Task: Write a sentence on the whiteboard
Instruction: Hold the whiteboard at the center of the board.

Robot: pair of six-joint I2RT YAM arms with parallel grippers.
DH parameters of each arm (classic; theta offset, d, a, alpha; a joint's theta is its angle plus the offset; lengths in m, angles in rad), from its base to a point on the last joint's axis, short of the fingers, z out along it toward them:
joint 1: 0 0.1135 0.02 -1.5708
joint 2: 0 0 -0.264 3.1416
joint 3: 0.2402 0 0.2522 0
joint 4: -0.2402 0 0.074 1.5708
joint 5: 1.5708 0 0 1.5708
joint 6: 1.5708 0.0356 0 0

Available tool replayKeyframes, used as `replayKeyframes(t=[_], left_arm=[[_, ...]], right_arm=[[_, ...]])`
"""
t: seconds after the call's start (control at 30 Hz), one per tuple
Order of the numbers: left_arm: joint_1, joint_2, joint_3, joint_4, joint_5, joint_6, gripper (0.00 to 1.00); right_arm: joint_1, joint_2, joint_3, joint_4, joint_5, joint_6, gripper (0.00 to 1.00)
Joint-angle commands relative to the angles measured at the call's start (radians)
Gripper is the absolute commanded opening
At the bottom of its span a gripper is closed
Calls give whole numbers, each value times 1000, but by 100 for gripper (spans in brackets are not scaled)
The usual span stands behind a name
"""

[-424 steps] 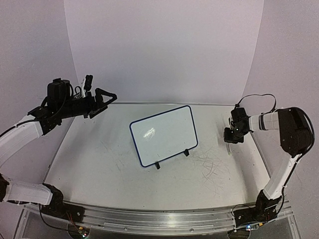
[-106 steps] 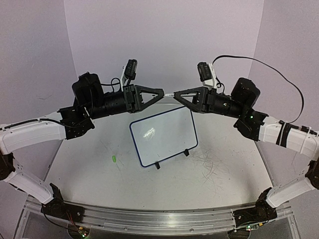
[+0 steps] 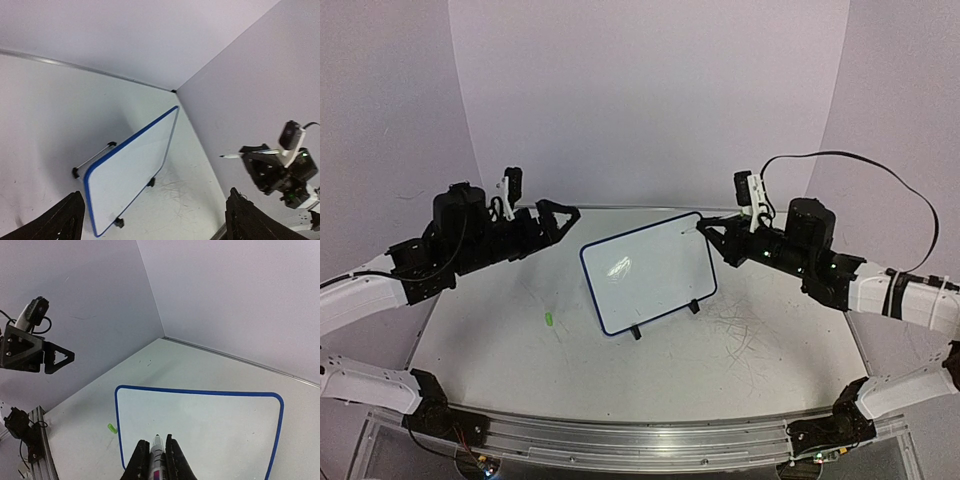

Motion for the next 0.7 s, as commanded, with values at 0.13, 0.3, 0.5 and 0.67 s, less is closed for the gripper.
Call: replayKeyframes(t=[0.13,0.3,0.5,0.67], left_arm=[[157,42,-196,145,178,-14,97],[164,27,-281,333,274,26,97],[171,102,-395,557,393,38,98],[171,208,-415,673,459,98,95]], right_arm=[[3,-68,-8,-29,126,-114,0],[4,-68,-17,6,191,-144,0],[4,-57,-9,-22,229,-156,0],[3,-89,-39,-16,167,-165,0]])
